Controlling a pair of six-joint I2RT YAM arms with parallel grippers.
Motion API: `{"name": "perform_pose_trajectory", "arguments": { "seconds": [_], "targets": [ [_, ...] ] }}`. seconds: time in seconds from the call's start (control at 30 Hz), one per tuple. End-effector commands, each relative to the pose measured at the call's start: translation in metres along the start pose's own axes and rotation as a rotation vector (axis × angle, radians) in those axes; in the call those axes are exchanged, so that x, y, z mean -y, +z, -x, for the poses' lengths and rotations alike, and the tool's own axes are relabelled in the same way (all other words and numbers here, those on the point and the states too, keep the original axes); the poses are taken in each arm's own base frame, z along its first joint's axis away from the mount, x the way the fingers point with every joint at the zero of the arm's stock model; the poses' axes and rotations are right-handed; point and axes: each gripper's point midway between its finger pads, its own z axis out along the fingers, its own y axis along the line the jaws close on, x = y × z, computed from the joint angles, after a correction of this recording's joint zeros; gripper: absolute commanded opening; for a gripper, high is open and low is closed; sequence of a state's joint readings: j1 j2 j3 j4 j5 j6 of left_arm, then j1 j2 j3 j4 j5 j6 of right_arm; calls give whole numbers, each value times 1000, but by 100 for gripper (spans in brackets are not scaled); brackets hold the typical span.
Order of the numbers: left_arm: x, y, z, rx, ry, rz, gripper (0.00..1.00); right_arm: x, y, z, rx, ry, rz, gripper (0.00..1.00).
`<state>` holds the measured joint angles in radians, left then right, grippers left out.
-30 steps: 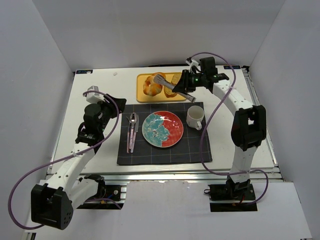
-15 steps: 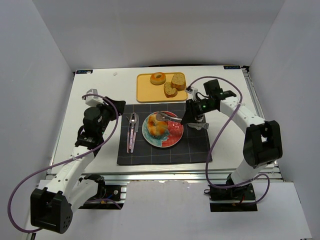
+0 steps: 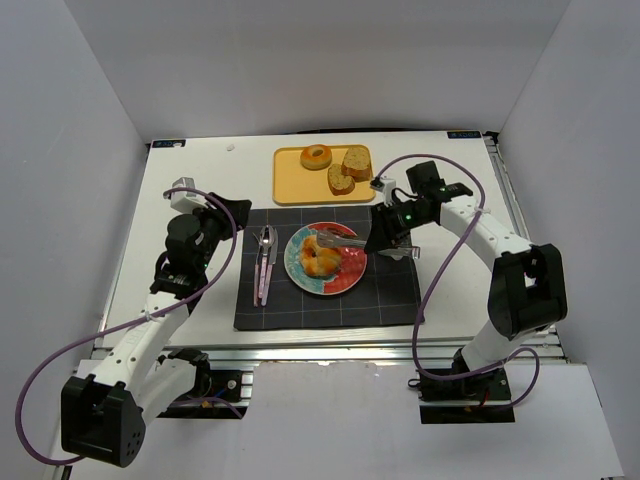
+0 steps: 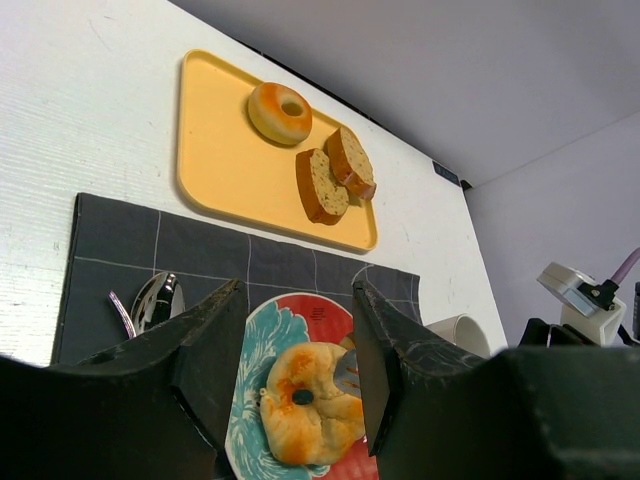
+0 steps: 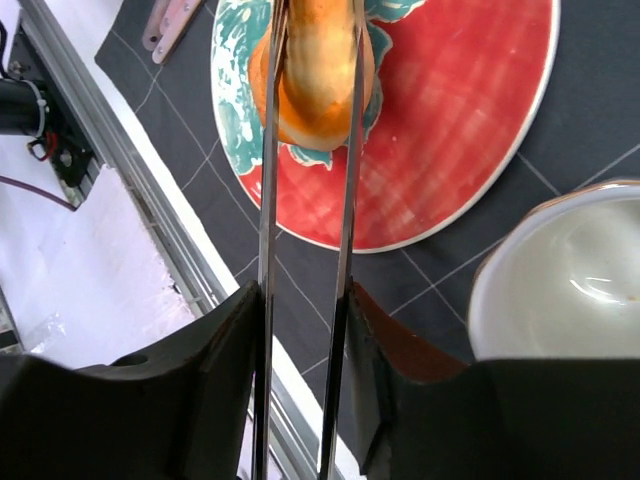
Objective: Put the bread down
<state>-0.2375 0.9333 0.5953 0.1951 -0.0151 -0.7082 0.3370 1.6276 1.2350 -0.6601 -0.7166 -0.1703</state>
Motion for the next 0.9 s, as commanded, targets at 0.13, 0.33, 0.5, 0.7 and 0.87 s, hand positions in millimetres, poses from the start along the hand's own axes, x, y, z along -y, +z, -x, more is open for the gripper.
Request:
{"name": "perform_pose_trajectory", "arguments": {
  "seconds": [0.13,0.33,0.5,0.7,0.87],
  "targets": [
    [0,-5,3,15,0,-5,56,-2,-12,36,57,-109,-28,48],
    [1,-4,5,19,2,-6,56,-1,-14,51,81,-135,-36,49],
    [1,-3,4,13,4,-3,56,0,-9,46,61,-112,-17,50],
    [0,-3,5,16,5,0,56,4,-8,52,76,-121,-32,50],
    [0,-1,6,13,11,3,56,10,-10,73,120,-165,-65,51]
  ]
}}
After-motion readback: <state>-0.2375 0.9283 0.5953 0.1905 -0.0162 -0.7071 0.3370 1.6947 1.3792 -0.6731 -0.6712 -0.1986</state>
